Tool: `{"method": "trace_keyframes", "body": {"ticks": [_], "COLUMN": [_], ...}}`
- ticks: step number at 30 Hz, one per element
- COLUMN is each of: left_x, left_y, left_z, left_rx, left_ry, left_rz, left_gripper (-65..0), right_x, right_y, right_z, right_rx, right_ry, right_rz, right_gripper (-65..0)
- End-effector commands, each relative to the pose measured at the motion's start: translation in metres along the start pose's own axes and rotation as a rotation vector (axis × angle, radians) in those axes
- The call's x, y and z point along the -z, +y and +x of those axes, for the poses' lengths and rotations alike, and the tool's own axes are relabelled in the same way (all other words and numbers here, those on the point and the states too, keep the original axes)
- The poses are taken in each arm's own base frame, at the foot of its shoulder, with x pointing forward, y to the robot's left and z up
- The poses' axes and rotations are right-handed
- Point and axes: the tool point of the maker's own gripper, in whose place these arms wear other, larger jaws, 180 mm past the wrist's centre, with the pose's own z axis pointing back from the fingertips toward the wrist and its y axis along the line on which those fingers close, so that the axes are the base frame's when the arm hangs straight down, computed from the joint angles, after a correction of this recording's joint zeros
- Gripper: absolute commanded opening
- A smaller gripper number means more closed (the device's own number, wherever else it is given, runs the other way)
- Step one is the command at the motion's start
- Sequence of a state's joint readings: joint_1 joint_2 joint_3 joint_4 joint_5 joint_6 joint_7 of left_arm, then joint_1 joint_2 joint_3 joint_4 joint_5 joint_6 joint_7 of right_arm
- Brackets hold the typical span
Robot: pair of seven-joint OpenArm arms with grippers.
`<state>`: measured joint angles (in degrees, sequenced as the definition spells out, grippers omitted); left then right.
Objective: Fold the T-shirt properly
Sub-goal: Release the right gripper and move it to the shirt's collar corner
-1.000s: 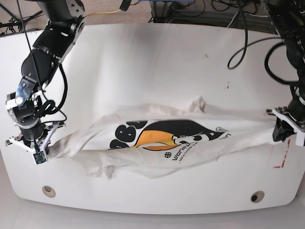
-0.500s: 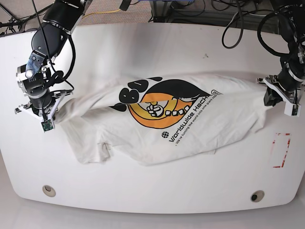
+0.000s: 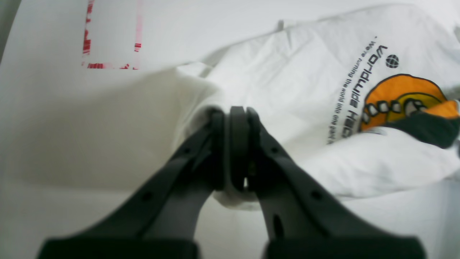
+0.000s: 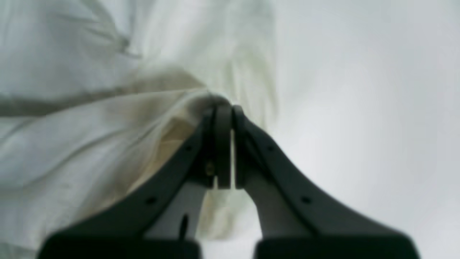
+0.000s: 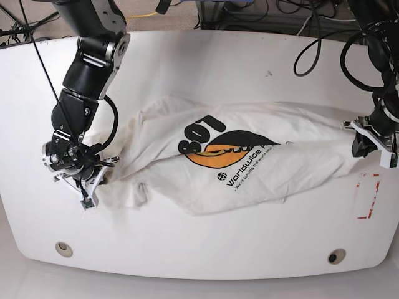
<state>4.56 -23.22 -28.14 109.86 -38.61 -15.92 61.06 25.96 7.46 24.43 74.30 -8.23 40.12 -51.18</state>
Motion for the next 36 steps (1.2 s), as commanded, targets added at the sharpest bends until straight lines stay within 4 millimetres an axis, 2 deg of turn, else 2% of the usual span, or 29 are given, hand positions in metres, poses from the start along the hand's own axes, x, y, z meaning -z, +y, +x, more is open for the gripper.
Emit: {"method": "trace_keyframes", "body": {"ticks": [1,3,7,8,11,13,19,25,31,34,36], "left_x": [-0.005,-0.005,-0.004,-0.002,0.002,0.005,0.007,0.007,0.006,0.006,0.006], "left_y": [0.002,0.002,0.004,0.007,0.016,0.021,0.022,0.022,0.02,0.021,0.02], "left_z": [0.019,0.019,0.017,0.014,0.004,-0.001,-0.005,-0.006,-0.004,-0.005,-0.004], "left_rx": [0.023,0.023,0.019,0.015,0.002,-0.007,-0.018,-0.018,-0.016,-0.018,-0.016], "left_ry": [-0.06,-0.06,-0.055,-0.043,-0.011,0.006,0.017,0.017,0.012,0.013,0.012], "left_rz": [0.007,0.007,0.008,0.017,0.042,0.052,0.054,0.053,0.05,0.052,0.05], "left_gripper": [-64.0,-64.0,-63.9,-63.9,-63.9,-63.9,-63.9,-64.0,-64.0,-64.0,-64.0], "right_x": [0.009,0.016,0.018,0.015,-0.007,-0.023,-0.059,-0.073,-0.07,-0.067,-0.062], "right_y": [-0.004,-0.008,-0.011,-0.014,-0.032,-0.037,-0.02,0.026,0.059,0.074,0.092], "right_z": [0.022,0.018,0.01,0.0,-0.016,-0.03,-0.074,-0.107,-0.122,-0.123,-0.12], "right_rx": [0.026,0.041,0.058,0.067,0.12,0.155,0.255,0.376,0.494,0.523,0.517], "right_ry": [-0.054,-0.04,-0.025,-0.006,-0.008,-0.005,-0.005,-0.068,-0.096,-0.101,-0.091], "right_rz": [0.028,0.045,0.051,0.04,-0.022,-0.041,0.032,0.229,0.37,0.401,0.443], "right_gripper": [-60.7,-54.5,-36.1,-29.6,-18.1,-13.2,-11.1,-11.1,-11.1,-11.1,-11.1]}}
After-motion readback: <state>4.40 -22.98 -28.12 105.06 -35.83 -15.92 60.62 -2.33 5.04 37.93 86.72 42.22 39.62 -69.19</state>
